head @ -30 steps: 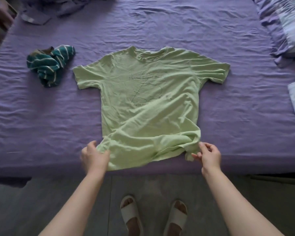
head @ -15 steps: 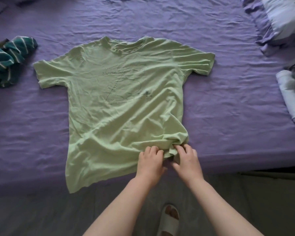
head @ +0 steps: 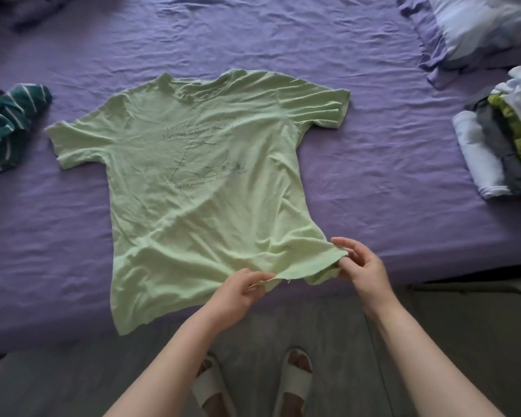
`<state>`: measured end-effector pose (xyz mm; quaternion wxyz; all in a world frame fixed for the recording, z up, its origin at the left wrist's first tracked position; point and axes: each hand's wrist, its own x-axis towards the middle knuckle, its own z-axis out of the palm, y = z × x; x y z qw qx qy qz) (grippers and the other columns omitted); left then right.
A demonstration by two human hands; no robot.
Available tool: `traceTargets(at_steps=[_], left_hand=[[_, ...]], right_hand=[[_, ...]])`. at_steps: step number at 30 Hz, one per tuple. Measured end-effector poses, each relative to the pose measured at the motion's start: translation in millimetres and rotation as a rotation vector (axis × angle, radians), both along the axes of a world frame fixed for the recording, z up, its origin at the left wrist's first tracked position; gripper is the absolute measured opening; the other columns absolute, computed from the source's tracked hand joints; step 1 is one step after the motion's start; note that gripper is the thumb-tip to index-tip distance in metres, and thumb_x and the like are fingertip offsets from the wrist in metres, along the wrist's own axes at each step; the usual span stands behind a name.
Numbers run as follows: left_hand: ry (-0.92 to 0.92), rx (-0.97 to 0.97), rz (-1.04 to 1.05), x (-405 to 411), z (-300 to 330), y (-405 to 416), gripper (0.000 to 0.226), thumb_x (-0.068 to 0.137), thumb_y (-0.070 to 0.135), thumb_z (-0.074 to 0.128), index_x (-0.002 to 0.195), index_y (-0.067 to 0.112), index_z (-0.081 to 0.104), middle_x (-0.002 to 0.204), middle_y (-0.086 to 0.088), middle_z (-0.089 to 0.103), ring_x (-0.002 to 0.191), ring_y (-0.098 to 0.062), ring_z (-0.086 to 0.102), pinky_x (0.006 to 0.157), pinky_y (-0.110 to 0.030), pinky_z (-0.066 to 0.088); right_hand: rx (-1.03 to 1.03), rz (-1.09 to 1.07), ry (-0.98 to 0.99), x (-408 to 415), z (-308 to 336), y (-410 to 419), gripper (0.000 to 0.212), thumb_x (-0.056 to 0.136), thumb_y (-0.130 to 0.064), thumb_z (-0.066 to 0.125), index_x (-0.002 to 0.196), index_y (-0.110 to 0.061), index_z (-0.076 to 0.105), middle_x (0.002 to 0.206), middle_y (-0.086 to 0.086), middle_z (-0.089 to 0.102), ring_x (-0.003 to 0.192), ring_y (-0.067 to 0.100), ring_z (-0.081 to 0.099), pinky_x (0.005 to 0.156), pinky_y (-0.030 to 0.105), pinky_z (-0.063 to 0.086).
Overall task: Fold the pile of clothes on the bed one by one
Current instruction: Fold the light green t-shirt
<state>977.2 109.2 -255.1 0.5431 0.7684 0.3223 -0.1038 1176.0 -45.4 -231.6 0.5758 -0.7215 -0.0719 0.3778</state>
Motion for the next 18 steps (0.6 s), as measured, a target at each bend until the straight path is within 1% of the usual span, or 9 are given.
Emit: traceTargets(at_steps=[3, 5, 7, 9, 11, 13, 15, 16, 18], left_hand=[[0.112, -0.053, -0.145, -4, 10, -1, 0.030, 0.096, 0.016, 0.051, 0.120, 0.032, 0.061, 0.101, 0.009, 0.050, 0.104, -0.010, 0.052, 0.085, -0.014, 0.034], [0.185, -0.021, -0.256, 4, 15, -3, 0.030, 0.097, 0.017, 0.050, 0.125, 0.024, 0.059, 0.107, 0.005, 0.050, 0.109, -0.014, 0.052, 0.082, -0.010, 0.032], [0.248, 0.034, -0.370, 15, 16, -4, 0.032, 0.098, 0.018, 0.048, 0.129, 0.022, 0.056, 0.117, -0.002, 0.052, 0.113, -0.017, 0.051, 0.086, -0.011, 0.032], [0.302, 0.076, -0.450, 26, 15, -4, 0.034, 0.098, 0.018, 0.048, 0.130, 0.022, 0.055, 0.123, -0.006, 0.053, 0.115, -0.019, 0.051, 0.092, -0.018, 0.033], [0.341, 0.074, -0.474, 34, 14, 0, 0.034, 0.095, 0.017, 0.051, 0.129, 0.022, 0.057, 0.122, -0.003, 0.056, 0.113, -0.017, 0.053, 0.092, -0.020, 0.036], [0.348, 0.059, -0.464, 38, 12, 5, 0.032, 0.093, 0.020, 0.056, 0.125, 0.021, 0.060, 0.119, 0.001, 0.061, 0.107, -0.012, 0.056, 0.088, -0.019, 0.039], [0.345, 0.043, -0.447, 39, 9, 7, 0.030, 0.091, 0.027, 0.060, 0.121, 0.021, 0.063, 0.115, 0.004, 0.064, 0.098, -0.006, 0.056, 0.082, -0.014, 0.039], [0.348, 0.036, -0.445, 40, 7, 7, 0.030, 0.091, 0.031, 0.061, 0.120, 0.023, 0.064, 0.112, 0.005, 0.065, 0.095, -0.005, 0.056, 0.080, -0.014, 0.039], [0.378, 0.018, -0.466, 43, 4, 2, 0.030, 0.089, 0.042, 0.059, 0.116, 0.029, 0.065, 0.109, 0.008, 0.065, 0.095, -0.004, 0.057, 0.083, -0.017, 0.041]], right_hand=[[-0.008, -0.039, 0.038, 2, 7, -15, 0.033, 0.091, 0.003, 0.047, 0.098, -0.022, 0.069, 0.089, 0.000, 0.071, 0.073, 0.008, 0.064, 0.063, 0.024, 0.054], [-0.035, -0.050, 0.037, 3, 5, -25, 0.033, 0.092, 0.004, 0.046, 0.090, -0.019, 0.069, 0.090, 0.005, 0.069, 0.074, 0.011, 0.064, 0.061, 0.022, 0.055], [-0.066, -0.052, 0.022, 5, 0, -35, 0.032, 0.089, 0.008, 0.047, 0.086, -0.017, 0.065, 0.091, 0.007, 0.066, 0.077, 0.013, 0.063, 0.062, 0.021, 0.054], [-0.141, -0.012, -0.094, 9, -6, -43, 0.034, 0.084, 0.012, 0.051, 0.089, -0.019, 0.062, 0.092, 0.003, 0.065, 0.082, 0.013, 0.061, 0.069, 0.018, 0.051], [-0.248, 0.073, -0.275, 14, -10, -50, 0.035, 0.080, 0.013, 0.053, 0.089, -0.020, 0.062, 0.096, 0.002, 0.064, 0.087, 0.013, 0.059, 0.075, 0.011, 0.046], [-0.325, 0.113, -0.383, 21, -14, -56, 0.033, 0.079, 0.013, 0.053, 0.085, -0.017, 0.065, 0.097, 0.002, 0.063, 0.088, 0.014, 0.060, 0.079, 0.014, 0.045], [-0.304, 0.089, -0.240, 27, -16, -60, 0.031, 0.085, 0.010, 0.050, 0.077, -0.016, 0.066, 0.092, 0.006, 0.067, 0.081, 0.018, 0.065, 0.074, 0.028, 0.054], [-0.259, 0.061, -0.113, 29, -16, -61, 0.031, 0.088, 0.008, 0.048, 0.076, -0.015, 0.065, 0.087, 0.009, 0.068, 0.075, 0.019, 0.068, 0.065, 0.031, 0.056], [-0.176, 0.002, 0.085, 31, -15, -63, 0.030, 0.092, 0.006, 0.044, 0.077, -0.010, 0.064, 0.081, 0.011, 0.069, 0.065, 0.019, 0.070, 0.054, 0.027, 0.056]])
